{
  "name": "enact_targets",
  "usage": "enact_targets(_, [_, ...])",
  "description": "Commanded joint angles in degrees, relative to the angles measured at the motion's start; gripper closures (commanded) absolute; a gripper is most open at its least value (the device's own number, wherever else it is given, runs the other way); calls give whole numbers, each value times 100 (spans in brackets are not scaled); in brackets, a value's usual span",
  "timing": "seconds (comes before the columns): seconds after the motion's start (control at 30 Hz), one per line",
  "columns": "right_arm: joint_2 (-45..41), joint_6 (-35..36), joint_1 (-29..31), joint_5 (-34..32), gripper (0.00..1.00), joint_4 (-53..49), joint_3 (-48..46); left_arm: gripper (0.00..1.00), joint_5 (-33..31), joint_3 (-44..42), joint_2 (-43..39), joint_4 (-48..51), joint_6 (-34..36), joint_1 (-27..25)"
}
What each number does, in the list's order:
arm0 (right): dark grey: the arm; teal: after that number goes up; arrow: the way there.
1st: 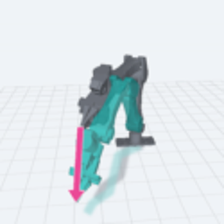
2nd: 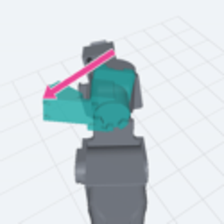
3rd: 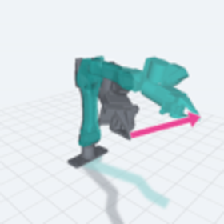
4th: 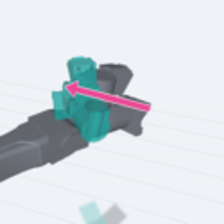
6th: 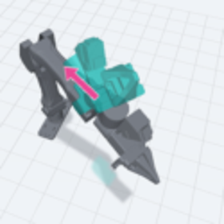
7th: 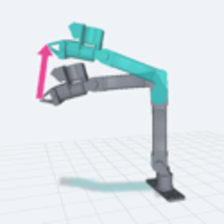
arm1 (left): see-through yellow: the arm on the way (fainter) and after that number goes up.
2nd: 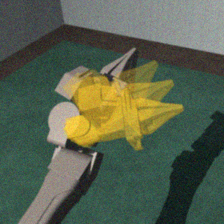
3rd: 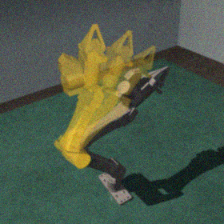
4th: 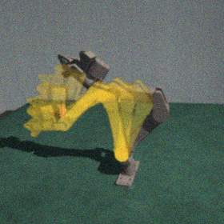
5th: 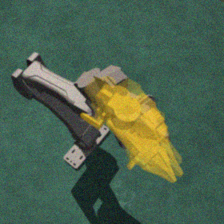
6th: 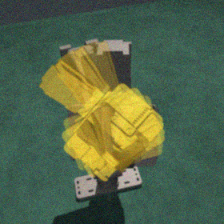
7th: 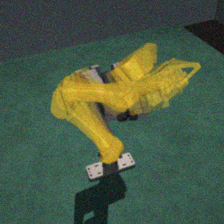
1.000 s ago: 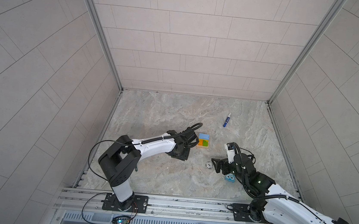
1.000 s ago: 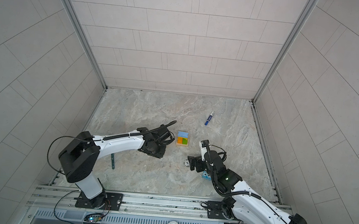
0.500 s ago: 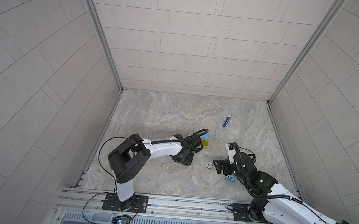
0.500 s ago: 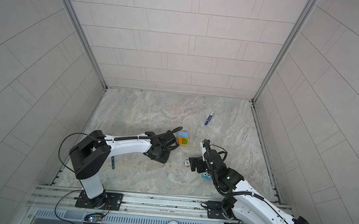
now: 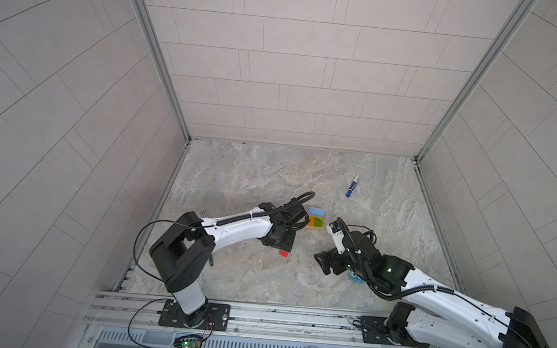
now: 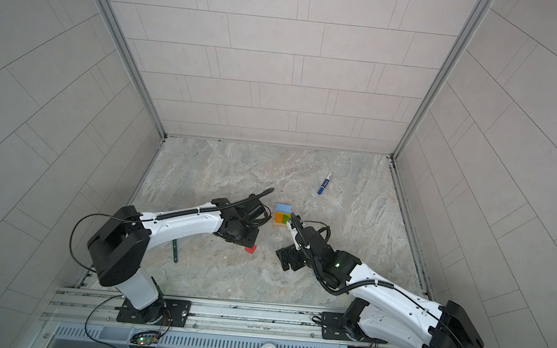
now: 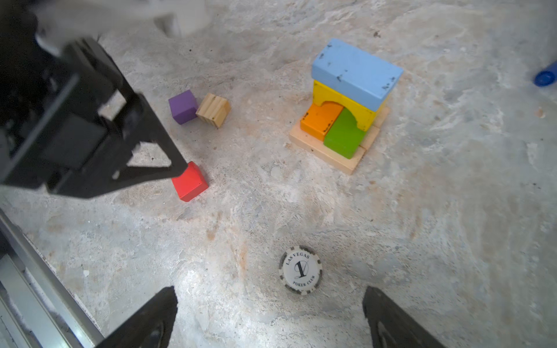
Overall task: Build the wood block tower
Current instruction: 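Lower the right gripper over the red cube while the left gripper draws back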
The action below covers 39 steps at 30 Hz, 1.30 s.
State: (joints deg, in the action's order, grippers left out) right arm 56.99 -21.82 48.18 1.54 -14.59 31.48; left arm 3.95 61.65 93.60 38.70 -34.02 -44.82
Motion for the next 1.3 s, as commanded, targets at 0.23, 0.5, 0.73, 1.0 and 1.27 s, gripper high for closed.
enact_targets(0.23, [896,602,206,162,3,109,749,39,360,-453,-1293,674,586,1319])
enact_targets(0.5, [2113,774,410,233,11,245,1486,21,560,-311,-1696,1089,1107,2016])
enact_targets(0.73, [3135,767,552,307,19,66,2195,8,810,-222,-1931,1220,1617,2489])
enact_targets(1.0, [4168,956,681,430,26,-531,3014,0,1183,-399,-2157,961,1640,2765])
enact_targets(1.27, [4546,1105,751,395,33,-654,3252,0,1258,-422,-2153,929,1605,2871])
